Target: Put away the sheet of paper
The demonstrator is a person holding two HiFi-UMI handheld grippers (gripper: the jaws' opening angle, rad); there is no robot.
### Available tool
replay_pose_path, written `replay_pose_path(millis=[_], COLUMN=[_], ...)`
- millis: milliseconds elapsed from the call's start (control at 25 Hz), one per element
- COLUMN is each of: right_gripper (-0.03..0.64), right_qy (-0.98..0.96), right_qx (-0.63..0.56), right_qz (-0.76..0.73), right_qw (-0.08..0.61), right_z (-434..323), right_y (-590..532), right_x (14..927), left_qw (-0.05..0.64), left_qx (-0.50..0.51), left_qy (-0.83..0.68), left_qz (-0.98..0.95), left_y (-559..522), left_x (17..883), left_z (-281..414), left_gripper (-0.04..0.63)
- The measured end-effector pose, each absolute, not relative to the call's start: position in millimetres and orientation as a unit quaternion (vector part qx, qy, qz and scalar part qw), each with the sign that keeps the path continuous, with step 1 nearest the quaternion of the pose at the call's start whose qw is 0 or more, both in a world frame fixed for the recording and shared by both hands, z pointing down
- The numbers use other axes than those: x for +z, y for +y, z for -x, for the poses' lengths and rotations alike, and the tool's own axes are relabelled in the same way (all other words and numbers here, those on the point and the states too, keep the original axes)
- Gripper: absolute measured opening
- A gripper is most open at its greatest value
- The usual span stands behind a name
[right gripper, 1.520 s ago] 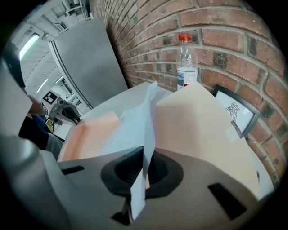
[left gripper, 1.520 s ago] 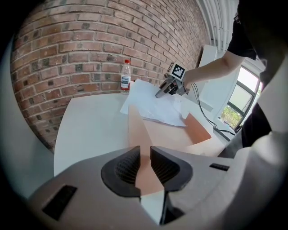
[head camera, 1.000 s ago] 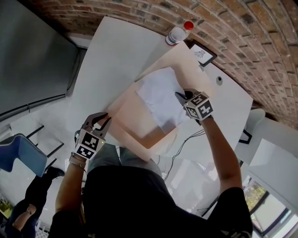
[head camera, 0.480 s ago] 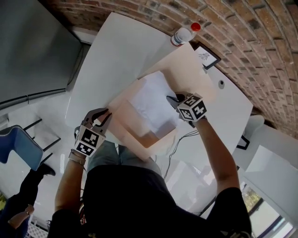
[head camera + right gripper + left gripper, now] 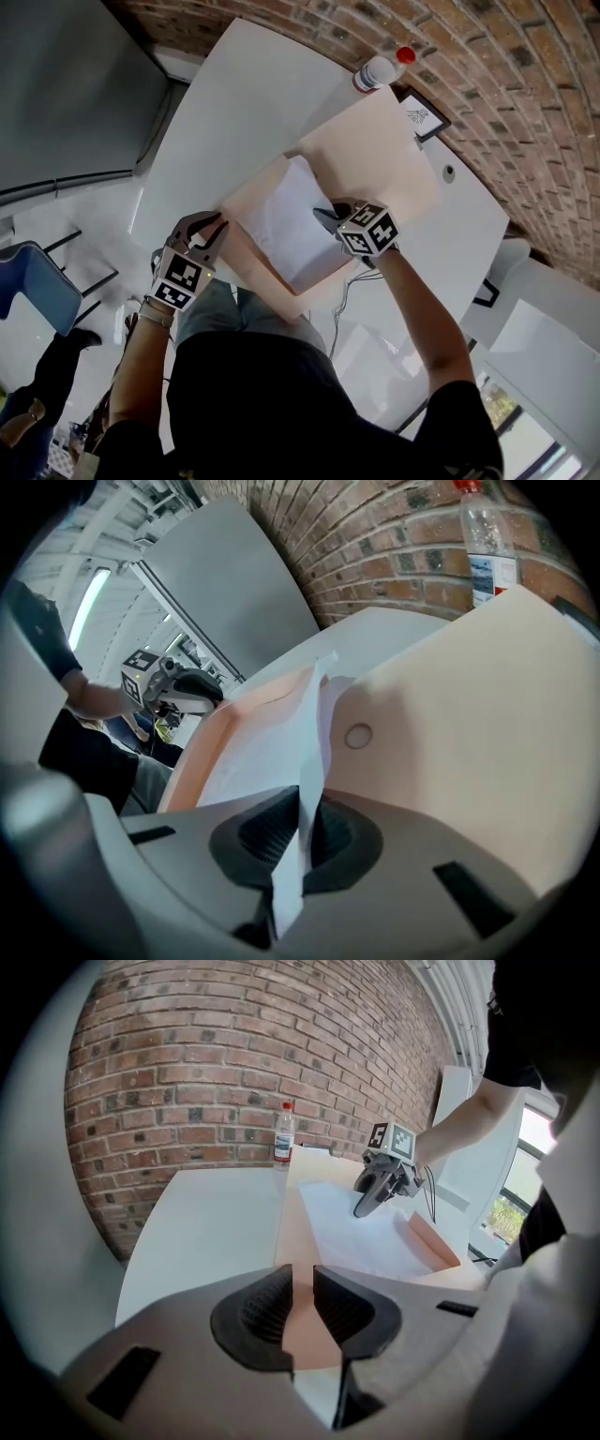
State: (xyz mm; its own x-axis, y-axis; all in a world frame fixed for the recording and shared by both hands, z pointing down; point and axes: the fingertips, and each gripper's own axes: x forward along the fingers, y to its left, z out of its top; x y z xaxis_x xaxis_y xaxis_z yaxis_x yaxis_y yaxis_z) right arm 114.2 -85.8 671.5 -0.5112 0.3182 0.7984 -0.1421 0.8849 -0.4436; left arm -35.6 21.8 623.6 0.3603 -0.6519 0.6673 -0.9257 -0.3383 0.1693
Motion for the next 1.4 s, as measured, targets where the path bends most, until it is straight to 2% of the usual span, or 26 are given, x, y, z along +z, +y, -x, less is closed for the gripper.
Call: replay_pose_path(millis=[640,840,1000,1080,1400], right_gripper=[0.012,0.198,0.255,0.244,0.03], right_qy=[-0.821,-0.823,-0.834,-0.845,-0.89], right_qx=[0.239,0.236,0.231,0.226,0.202], right_qz=[0.102,0.068,0.014,-0.02,-0.169], right_qw=[0.508,0.512,0.5,0.485,0.372], right_z=[-88.3,-90.6,-95.1,-97.9,-108.0], right_y=[-20.7,-34.9,-60.8,-76.2,-115.2], right_x=[682.1,680.9,667.9,653.3,553.7], left_qw=[0.269,0.273,0.278,0.276,0.226], left_qx=[0.24,0.244,0.232,0.213,0.142], left_qy=[-0.512,-0.502,-0.487,-0.484,-0.473], left_qz=[-0.78,-0.784,-0.795,-0.803,-0.84], left_y=[23.1,23.5,16.1,7.5,-46.3], left_x=[624.6,625.5,613.4,599.7,513.2], left_z=[35.1,35.9,34.8,34.2,36.4], left_gripper=[0.057,0.057,0.057,0.057,0.054])
